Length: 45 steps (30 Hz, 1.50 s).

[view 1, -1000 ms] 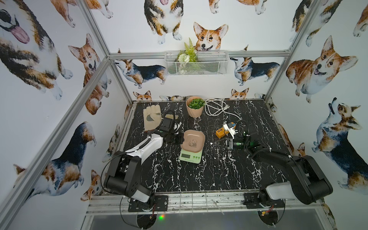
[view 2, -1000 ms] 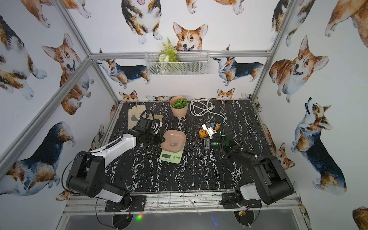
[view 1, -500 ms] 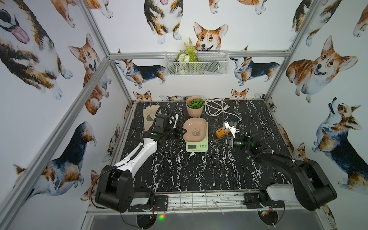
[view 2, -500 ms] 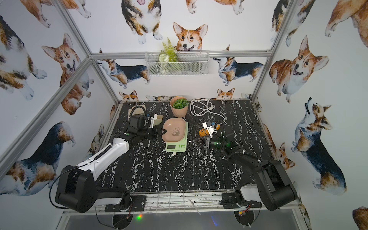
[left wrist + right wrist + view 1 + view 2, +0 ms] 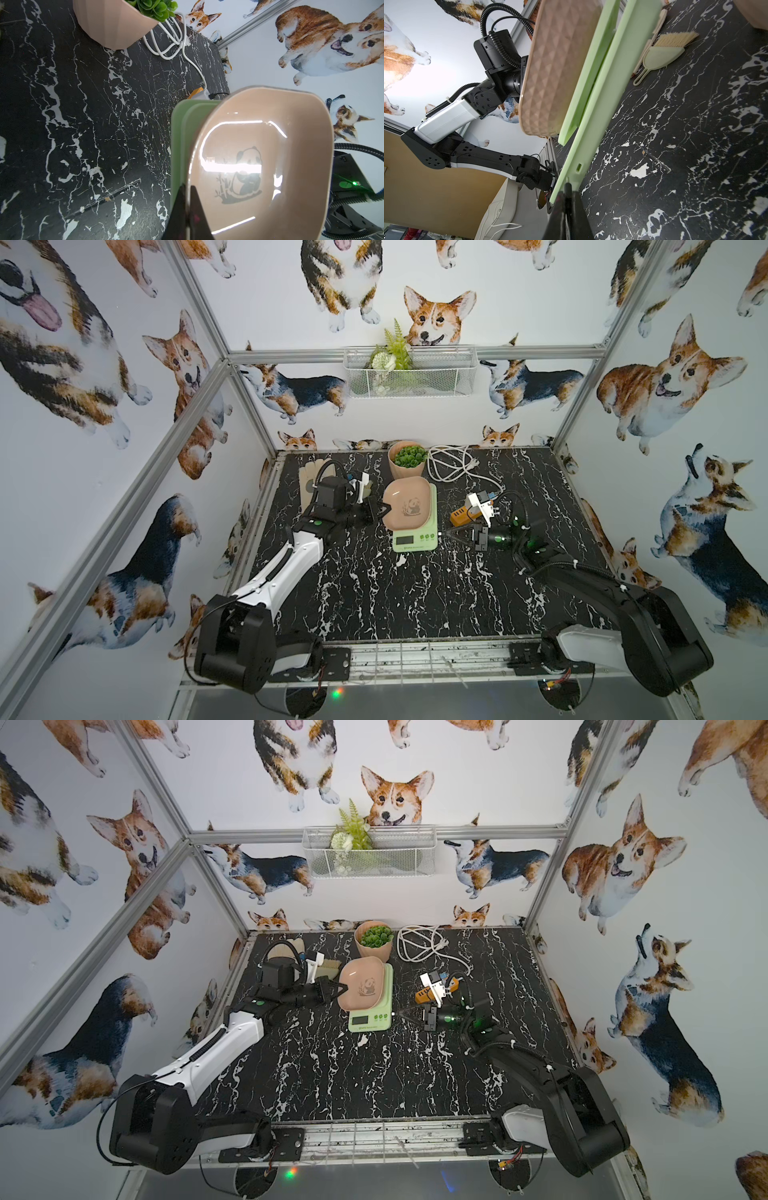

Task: Charge the electronic scale
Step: Insert the charging cable into the electronic scale.

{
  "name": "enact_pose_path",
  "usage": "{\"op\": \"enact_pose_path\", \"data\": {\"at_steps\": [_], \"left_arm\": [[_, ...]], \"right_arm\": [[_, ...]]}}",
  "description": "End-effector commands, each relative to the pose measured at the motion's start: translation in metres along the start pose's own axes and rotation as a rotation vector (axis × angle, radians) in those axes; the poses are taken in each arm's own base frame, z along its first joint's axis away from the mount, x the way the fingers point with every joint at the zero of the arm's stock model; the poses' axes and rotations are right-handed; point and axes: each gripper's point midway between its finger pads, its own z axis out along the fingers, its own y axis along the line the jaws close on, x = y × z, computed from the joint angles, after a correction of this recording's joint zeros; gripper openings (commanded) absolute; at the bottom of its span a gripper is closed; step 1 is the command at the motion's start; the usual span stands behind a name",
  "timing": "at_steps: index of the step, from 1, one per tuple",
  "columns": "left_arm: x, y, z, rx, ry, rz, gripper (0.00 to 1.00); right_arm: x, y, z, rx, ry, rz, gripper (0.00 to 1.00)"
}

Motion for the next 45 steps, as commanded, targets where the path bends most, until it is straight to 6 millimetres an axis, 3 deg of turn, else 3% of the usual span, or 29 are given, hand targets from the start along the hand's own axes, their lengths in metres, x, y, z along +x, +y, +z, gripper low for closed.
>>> {"op": "enact_pose_path", "data": {"at_steps": [1,24,45], "left_arm": [[-0.009,-0.016,-0.003,0.066,-0.024,0.027,0.0],[-0.009,-0.021,-0.003,0.095,-0.025,0.022,0.0],[-0.01,-0.022,-0.005,0.097,-0.045,0.027,0.0]], "right_arm": [[-0.005,0.0,0.0,0.018,-0.015,-0.012,0.0],[-0.007,-0.001,0.003,0.033,-0.004,-0.029,0.0],[-0.004,-0.006,0.019,0.028,0.021,-0.008,0.0]]}}
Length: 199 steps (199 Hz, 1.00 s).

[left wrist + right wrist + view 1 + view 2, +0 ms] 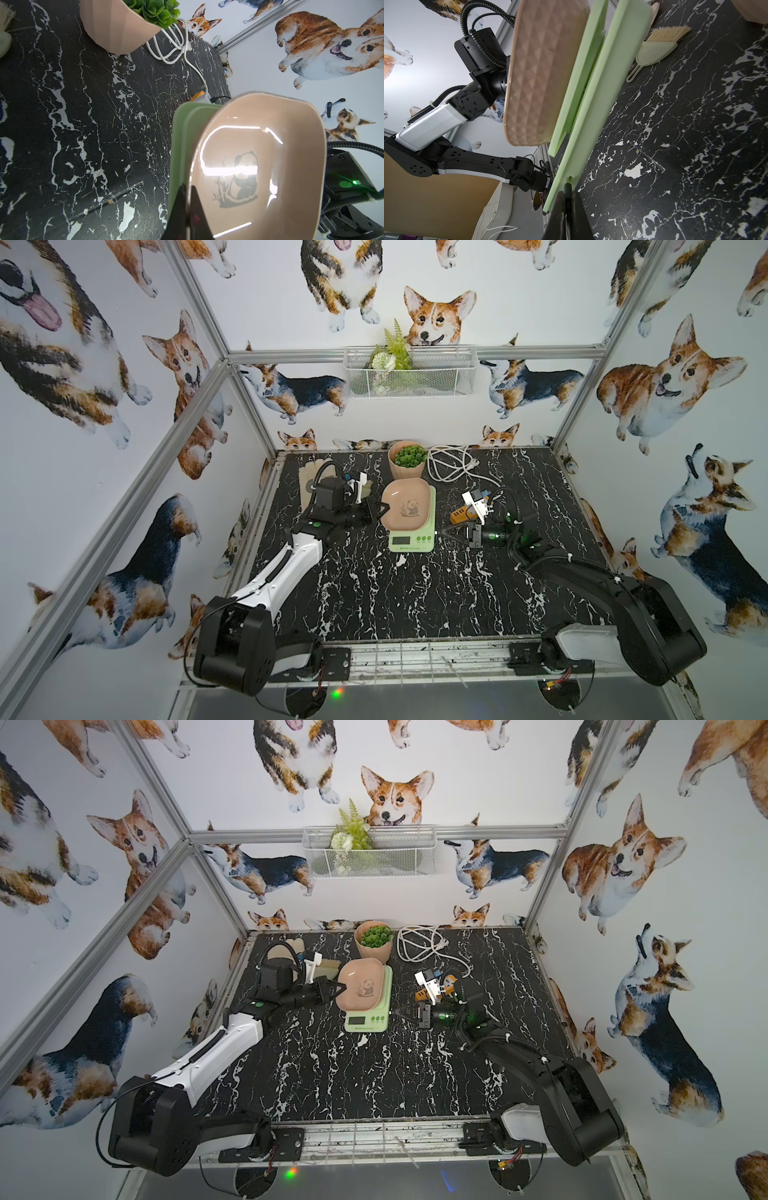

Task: Charge the electronic scale
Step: Insert the charging cable into the electronic scale.

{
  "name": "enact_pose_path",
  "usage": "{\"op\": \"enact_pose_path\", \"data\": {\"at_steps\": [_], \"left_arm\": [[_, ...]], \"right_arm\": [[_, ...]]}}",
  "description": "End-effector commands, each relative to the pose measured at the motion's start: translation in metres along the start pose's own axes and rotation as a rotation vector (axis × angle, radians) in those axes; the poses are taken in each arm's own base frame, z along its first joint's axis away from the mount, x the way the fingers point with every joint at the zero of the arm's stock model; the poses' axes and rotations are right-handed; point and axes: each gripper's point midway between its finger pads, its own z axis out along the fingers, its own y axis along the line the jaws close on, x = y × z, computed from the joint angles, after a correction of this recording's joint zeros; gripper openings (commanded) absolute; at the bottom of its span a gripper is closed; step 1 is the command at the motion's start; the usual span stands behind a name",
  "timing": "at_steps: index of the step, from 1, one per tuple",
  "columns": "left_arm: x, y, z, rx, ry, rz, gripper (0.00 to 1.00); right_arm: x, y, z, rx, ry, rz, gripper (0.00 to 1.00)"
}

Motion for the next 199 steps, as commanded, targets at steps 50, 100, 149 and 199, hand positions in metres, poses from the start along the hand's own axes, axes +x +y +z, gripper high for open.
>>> {"op": "enact_pose_path", "data": {"at_steps": [50,100,149,199], "left_arm": [[-0.01,-0.024,-0.006,0.098,-0.042,0.016,0.0],[-0.014,-0.029,-0.01,0.107,-0.068,0.042,0.0],[-0.017,-0.033,-0.014,0.115,-0.086,0.065,0.0],[-0.005,-0.026,-0.01,0.124,-0.065,0.056,0.0]], "right_arm": [[-0.011,0.001,0.004,0.027,-0.04,-0.001,0.0],[-0.015,-0.004,0.005,0.052,-0.059,0.045,0.0],[-0.019,-0.004,0.006,0.051,-0.067,0.063,0.0],[-0.023,-0.003,0.008,0.049,-0.074,0.082,0.0]]}}
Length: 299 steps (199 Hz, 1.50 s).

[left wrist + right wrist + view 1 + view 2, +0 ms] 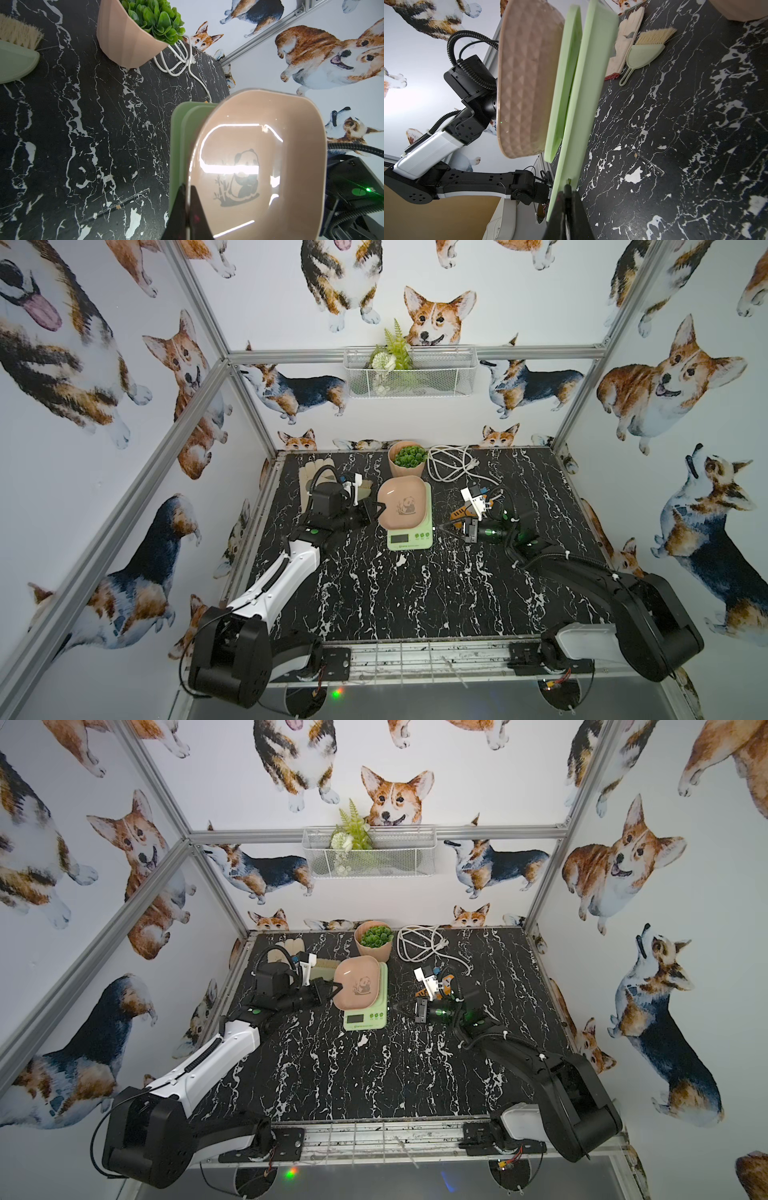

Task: Charge the electronic scale
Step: Insert the charging cable into the electronic scale.

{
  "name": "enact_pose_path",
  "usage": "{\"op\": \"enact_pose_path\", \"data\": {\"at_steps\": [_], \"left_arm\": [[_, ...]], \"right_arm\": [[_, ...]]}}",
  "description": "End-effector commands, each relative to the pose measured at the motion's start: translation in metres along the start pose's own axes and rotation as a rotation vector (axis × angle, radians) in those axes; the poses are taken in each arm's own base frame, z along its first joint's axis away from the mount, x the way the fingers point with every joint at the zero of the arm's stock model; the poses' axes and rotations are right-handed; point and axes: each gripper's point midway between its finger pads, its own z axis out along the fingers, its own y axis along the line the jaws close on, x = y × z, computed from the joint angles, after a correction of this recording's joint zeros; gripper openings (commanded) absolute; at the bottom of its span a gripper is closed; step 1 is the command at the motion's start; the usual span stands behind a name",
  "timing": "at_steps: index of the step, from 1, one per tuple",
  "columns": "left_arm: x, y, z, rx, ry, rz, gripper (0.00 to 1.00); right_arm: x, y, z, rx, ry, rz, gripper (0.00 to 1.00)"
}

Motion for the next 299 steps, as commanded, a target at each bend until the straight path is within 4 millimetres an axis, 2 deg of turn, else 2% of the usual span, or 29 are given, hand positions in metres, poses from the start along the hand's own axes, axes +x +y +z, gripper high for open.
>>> {"op": "enact_pose_path", "data": {"at_steps": [1,74,139,192,249,299], "left_arm": [[-0.003,-0.03,-0.003,0.144,0.009,0.029,0.0],[-0.002,-0.028,0.003,0.161,0.012,0.005,0.0],[-0.01,-0.026,0.004,0.146,-0.019,-0.031,0.0],[-0.014,-0.027,0.003,0.152,-0.044,-0.03,0.0],[-0.014,-0.03,0.003,0.172,-0.049,-0.03,0.0],[-0.014,-0.029,-0.001,0.162,-0.055,-0.024,0.0]], "right_arm": [[-0.009,0.003,0.002,-0.001,-0.032,0.003,0.0],[-0.009,0.006,0.005,-0.002,-0.024,0.0,0.0],[0.0,0.001,0.009,0.085,0.014,-0.038,0.0],[-0.005,-0.007,0.007,0.178,-0.01,-0.008,0.0],[-0.007,-0.004,0.01,0.164,-0.017,0.016,0.0],[-0.008,0.002,0.003,0.171,-0.024,-0.02,0.0]]}}
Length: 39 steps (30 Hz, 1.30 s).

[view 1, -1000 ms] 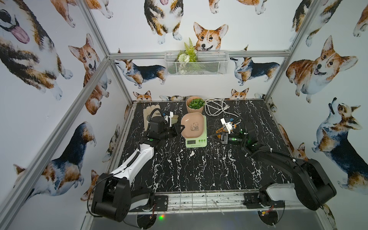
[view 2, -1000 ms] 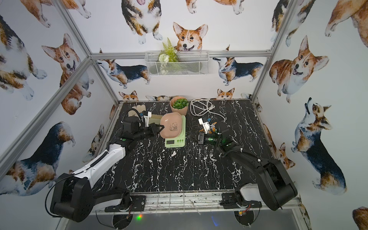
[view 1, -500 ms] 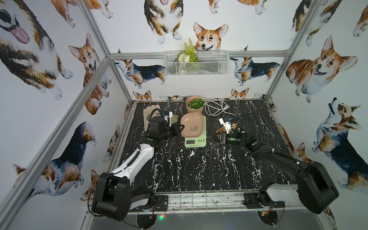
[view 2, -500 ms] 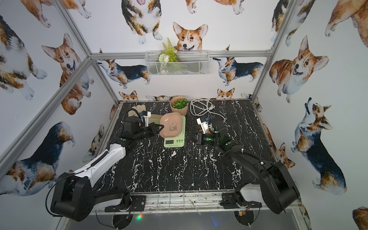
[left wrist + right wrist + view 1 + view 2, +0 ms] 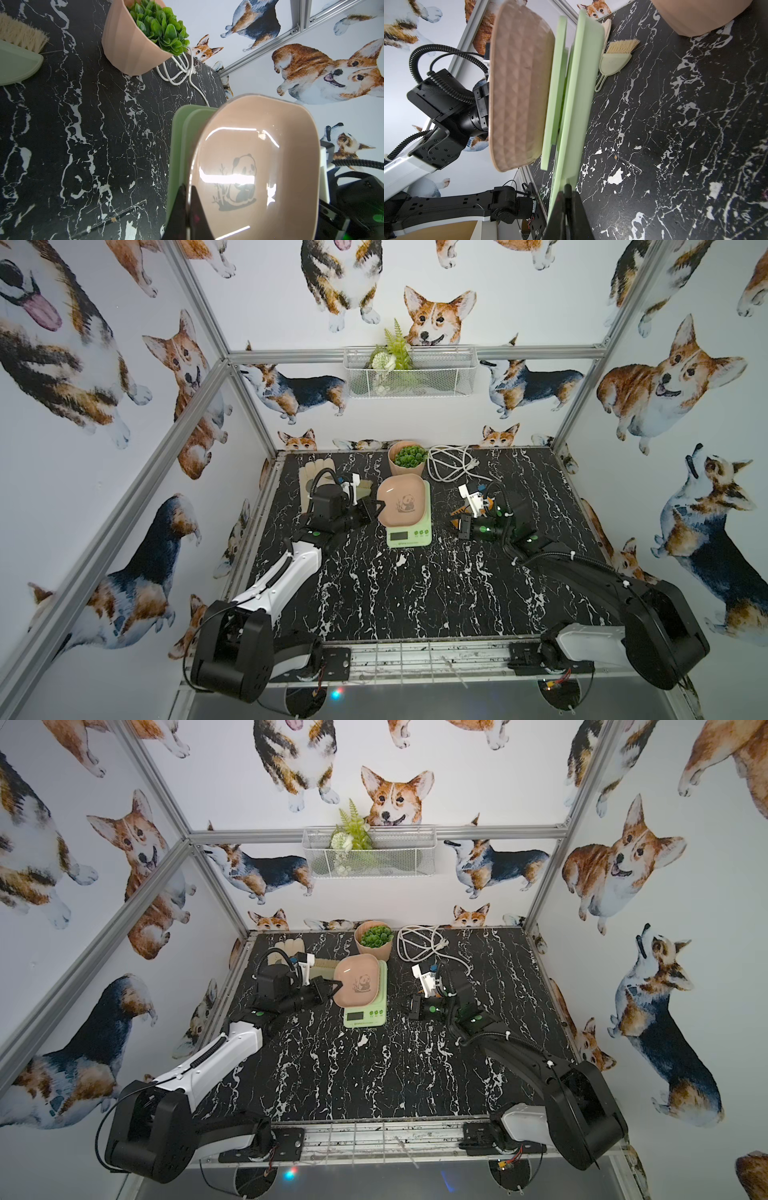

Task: Charge the electronic scale
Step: Insert the charging cable into the electronic scale.

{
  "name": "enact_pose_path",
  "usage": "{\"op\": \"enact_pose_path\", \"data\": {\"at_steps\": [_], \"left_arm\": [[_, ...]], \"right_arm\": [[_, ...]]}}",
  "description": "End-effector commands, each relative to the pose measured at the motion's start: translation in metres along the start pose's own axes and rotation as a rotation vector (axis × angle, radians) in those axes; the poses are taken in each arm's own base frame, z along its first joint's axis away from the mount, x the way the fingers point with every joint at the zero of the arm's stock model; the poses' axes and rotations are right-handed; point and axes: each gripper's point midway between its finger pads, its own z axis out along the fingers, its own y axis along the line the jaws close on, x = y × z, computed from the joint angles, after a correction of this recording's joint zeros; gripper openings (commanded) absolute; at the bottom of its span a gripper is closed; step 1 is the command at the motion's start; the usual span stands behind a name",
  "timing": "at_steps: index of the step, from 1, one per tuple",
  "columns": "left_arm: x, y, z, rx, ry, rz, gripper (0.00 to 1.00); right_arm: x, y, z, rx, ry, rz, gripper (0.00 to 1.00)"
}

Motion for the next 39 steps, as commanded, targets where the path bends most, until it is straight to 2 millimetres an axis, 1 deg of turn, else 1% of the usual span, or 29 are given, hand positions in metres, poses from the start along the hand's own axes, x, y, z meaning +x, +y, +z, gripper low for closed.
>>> {"op": "enact_pose_path", "data": {"at_steps": [1,12,27,39], "left_arm": [[-0.007,-0.036,-0.006,0.152,-0.002,0.026,0.0],[-0.011,-0.035,-0.011,0.142,-0.018,0.03,0.0],[-0.013,-0.037,-0.013,0.144,-0.026,0.034,0.0],[-0.013,-0.037,-0.013,0.145,-0.026,0.034,0.0]], "right_arm": [[0.001,0.004,-0.002,0.003,0.004,-0.018,0.0],[0.004,0.009,-0.008,0.001,0.011,-0.049,0.0],[0.009,0.004,-0.01,0.028,0.027,-0.059,0.0],[0.01,0.006,-0.015,0.041,0.034,-0.083,0.0]]}}
